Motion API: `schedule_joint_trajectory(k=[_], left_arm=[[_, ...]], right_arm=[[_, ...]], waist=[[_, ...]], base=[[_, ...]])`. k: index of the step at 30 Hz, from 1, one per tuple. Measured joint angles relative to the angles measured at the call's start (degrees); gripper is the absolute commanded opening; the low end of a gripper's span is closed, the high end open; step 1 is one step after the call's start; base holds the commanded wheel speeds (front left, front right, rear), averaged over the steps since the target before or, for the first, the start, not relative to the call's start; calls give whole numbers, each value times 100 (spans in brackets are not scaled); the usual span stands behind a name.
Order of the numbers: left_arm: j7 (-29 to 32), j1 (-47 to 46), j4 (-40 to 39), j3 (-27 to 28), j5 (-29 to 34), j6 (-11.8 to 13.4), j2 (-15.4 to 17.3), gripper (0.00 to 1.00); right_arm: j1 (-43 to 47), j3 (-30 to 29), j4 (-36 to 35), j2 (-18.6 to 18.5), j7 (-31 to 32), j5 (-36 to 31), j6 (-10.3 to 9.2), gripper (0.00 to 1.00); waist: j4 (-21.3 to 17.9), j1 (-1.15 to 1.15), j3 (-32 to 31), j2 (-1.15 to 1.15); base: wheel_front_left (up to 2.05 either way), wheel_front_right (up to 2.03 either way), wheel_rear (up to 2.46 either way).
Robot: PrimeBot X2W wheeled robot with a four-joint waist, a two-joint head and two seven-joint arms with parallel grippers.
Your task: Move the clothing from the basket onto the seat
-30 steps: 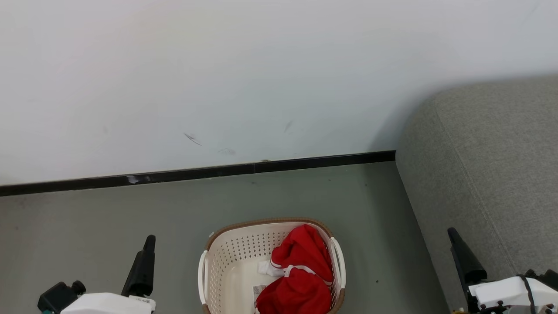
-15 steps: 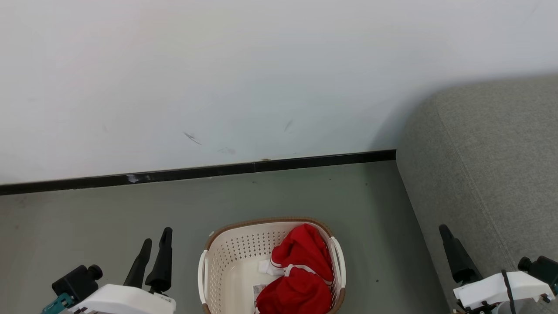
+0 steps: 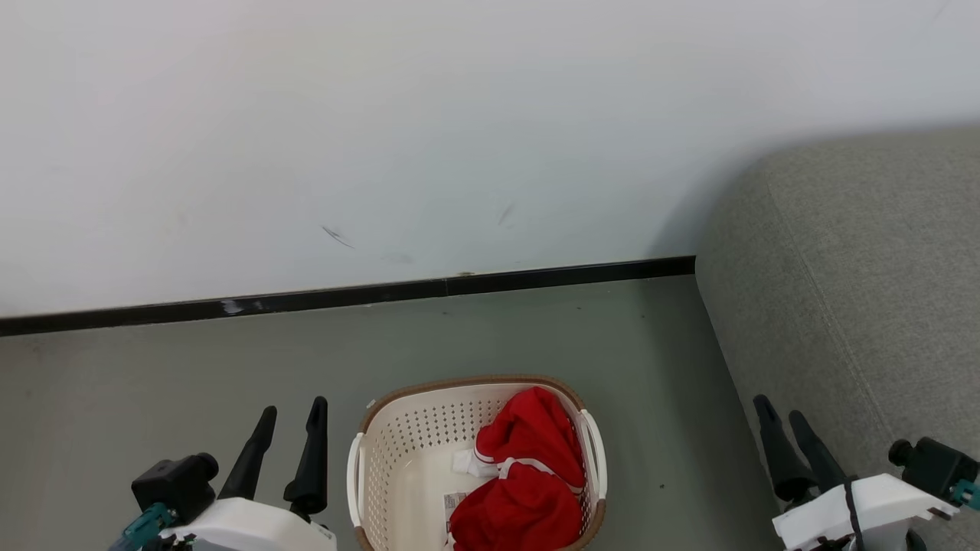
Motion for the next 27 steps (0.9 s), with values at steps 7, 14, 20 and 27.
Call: schedule_joint_trajectory(k=[7,14,20,27], left_arm=[[-155,-1,-121,-147,788,208,3,100],[-305,-12,-212,-225,1434,416,14,100],[-448,-42,-274,-308,1972,611,18,100],[-577,-108,-300,-365,2492,835,22,100]], right_arm=[[-3,41,-60,23,-145,-776,0,100],[-31,47,-96,36,-286,-1462,0,100],[-45,63,-100,37,-389,-2092,0,100],[-147,113,-134,41,-533,-2808,0,100]], waist=[[-9,-20,110,0],[-27,-25,193,0],[-27,-27,248,0],[-15,-28,291,0]], base=[[0,0,0],[0,0,0],[0,0,0],[0,0,0]])
